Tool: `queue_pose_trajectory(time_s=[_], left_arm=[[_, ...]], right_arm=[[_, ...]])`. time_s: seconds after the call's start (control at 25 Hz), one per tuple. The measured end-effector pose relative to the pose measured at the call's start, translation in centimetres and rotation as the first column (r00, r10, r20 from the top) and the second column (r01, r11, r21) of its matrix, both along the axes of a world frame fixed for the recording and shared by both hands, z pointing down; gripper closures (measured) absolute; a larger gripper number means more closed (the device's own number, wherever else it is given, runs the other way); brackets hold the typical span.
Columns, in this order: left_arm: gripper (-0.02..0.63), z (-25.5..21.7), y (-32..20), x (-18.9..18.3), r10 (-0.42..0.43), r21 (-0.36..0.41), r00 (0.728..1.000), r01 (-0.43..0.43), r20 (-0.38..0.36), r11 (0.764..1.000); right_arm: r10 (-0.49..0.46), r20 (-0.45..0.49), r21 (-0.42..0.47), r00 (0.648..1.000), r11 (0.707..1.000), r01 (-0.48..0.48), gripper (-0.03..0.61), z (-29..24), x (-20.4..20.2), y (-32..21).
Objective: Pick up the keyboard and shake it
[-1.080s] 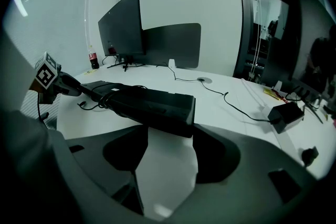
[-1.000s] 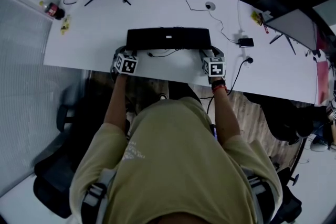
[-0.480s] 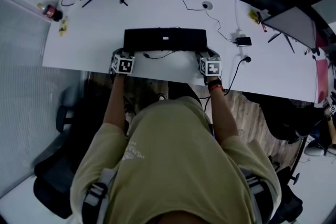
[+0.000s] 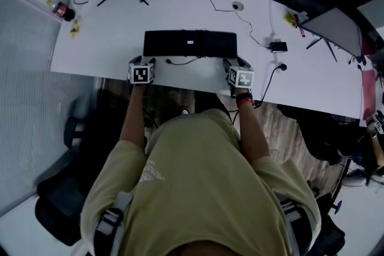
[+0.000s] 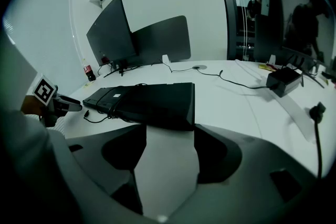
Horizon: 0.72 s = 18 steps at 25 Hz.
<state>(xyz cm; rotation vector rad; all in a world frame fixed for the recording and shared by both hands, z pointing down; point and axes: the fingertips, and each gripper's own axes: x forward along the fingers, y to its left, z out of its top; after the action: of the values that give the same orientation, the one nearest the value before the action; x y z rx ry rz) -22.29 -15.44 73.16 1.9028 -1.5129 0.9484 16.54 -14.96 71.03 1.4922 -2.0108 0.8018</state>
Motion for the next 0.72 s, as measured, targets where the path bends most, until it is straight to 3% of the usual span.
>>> queue_pose_trajectory(time_s=[0.2,0.4,0.72], left_arm=[[0.35,-2.4,0.9,2.4,0.009,0.071,0.995,-0.002,-0.098,0.997],[0.381,-5.1,2.0,4.1,0.021,0.141,0.992,-0.003,-0.127,0.99],[0.449,-12.7,3.5,7.5,0.09,0.289,0.973,-0.025,-0.212,0.957]], right_arm=[[0.019,0.057,0.067,0.998,0.997,-0.023,0.29,-1.9,-0.6,0.7],[0.0,0.107,0.141,0.994,0.99,-0.015,0.291,-5.3,-2.5,1.0],[-0.051,0.135,0.281,0.99,0.96,0.011,0.348,-13.0,-6.1,1.6]])
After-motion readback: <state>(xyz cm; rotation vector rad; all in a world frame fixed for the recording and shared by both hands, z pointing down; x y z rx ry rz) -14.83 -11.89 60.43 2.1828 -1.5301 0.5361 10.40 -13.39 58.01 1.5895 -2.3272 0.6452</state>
